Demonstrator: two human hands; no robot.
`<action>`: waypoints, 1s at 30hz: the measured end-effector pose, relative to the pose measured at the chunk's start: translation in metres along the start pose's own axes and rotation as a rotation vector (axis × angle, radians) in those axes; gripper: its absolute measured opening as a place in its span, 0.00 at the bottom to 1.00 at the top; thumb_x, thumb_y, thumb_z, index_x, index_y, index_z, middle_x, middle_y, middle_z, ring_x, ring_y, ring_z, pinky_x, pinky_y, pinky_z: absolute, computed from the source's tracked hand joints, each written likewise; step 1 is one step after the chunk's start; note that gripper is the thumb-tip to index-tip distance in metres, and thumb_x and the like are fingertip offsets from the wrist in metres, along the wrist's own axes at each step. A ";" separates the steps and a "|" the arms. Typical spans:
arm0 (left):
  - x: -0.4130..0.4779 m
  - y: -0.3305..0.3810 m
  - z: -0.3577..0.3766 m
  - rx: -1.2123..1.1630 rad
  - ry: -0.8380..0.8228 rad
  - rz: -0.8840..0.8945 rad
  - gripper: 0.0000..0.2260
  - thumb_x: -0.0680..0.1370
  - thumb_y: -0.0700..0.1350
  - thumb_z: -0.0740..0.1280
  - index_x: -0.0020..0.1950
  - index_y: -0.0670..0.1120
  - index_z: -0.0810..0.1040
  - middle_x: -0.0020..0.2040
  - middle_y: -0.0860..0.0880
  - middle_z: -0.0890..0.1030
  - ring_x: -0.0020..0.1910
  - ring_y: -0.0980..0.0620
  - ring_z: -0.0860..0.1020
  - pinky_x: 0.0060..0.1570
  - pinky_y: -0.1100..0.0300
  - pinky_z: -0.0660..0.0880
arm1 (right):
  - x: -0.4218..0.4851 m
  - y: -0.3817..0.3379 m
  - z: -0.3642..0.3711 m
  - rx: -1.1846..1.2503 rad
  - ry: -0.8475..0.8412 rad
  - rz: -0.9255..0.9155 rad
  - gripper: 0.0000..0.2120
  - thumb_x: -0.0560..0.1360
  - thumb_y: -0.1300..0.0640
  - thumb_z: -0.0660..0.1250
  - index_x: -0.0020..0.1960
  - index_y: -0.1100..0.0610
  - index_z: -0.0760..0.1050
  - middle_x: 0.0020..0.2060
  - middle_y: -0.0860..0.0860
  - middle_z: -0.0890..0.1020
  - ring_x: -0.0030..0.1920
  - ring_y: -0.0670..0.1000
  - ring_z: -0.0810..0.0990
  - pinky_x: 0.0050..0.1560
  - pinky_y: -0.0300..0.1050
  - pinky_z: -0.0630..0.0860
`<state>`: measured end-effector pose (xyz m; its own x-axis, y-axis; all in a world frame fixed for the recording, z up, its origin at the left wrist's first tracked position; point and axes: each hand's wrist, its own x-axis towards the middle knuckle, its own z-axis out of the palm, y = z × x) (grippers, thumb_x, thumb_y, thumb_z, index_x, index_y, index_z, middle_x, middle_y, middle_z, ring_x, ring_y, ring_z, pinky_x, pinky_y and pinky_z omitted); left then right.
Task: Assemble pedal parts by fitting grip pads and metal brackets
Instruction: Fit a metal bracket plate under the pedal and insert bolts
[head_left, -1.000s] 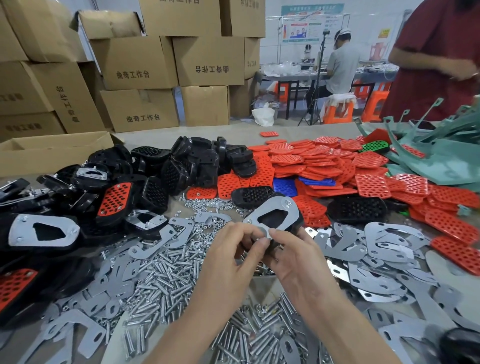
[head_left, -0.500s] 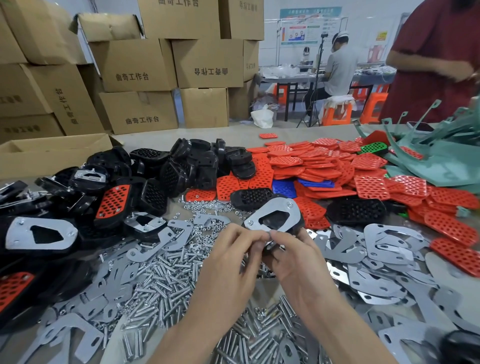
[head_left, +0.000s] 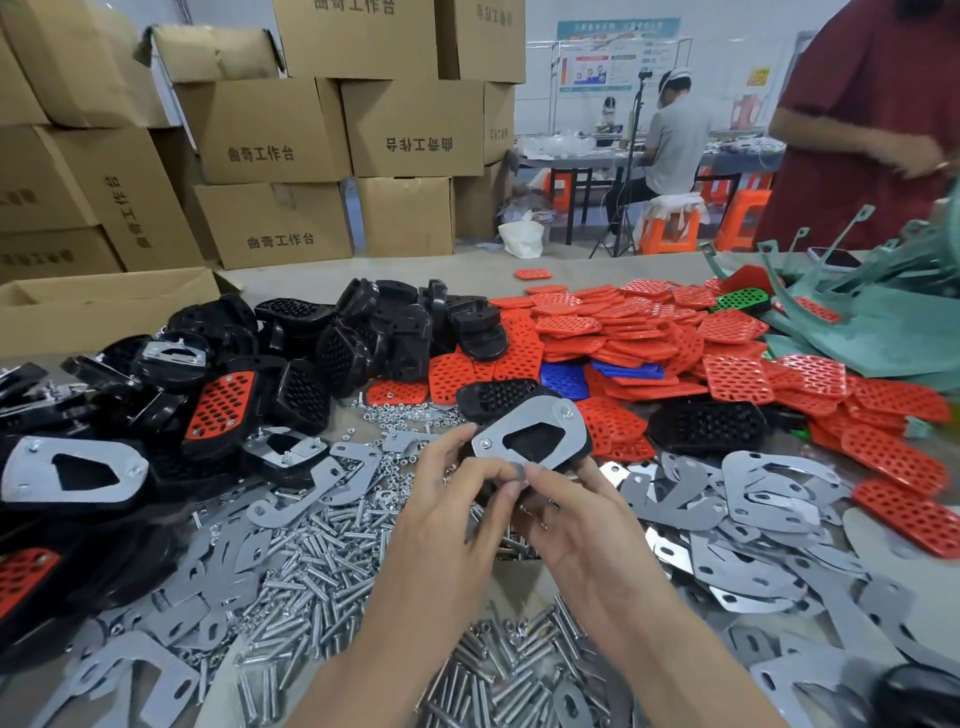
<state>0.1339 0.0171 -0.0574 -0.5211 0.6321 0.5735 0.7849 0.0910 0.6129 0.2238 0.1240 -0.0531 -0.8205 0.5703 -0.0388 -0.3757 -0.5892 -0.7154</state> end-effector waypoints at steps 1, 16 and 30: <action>0.000 -0.001 0.000 0.019 0.005 0.024 0.05 0.80 0.57 0.60 0.53 0.63 0.75 0.70 0.56 0.69 0.62 0.79 0.66 0.55 0.84 0.61 | 0.000 0.000 -0.001 -0.033 0.005 0.004 0.14 0.77 0.66 0.69 0.61 0.58 0.80 0.55 0.59 0.87 0.51 0.54 0.87 0.51 0.47 0.84; 0.000 -0.005 0.000 0.041 0.007 -0.042 0.04 0.79 0.60 0.62 0.50 0.63 0.72 0.68 0.67 0.67 0.65 0.74 0.67 0.53 0.78 0.63 | 0.001 0.001 -0.006 -0.225 0.104 -0.038 0.12 0.78 0.65 0.72 0.60 0.56 0.80 0.49 0.57 0.86 0.50 0.53 0.87 0.54 0.48 0.80; 0.001 -0.006 -0.001 -0.069 0.000 -0.062 0.03 0.80 0.60 0.63 0.52 0.65 0.74 0.69 0.68 0.68 0.69 0.69 0.68 0.55 0.80 0.64 | 0.000 0.002 -0.008 -0.261 0.113 -0.054 0.13 0.78 0.64 0.71 0.62 0.57 0.81 0.52 0.56 0.87 0.56 0.54 0.87 0.54 0.44 0.82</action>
<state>0.1279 0.0165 -0.0598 -0.5680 0.6269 0.5333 0.7263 0.0770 0.6830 0.2264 0.1272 -0.0604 -0.7438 0.6654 -0.0628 -0.2818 -0.3974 -0.8733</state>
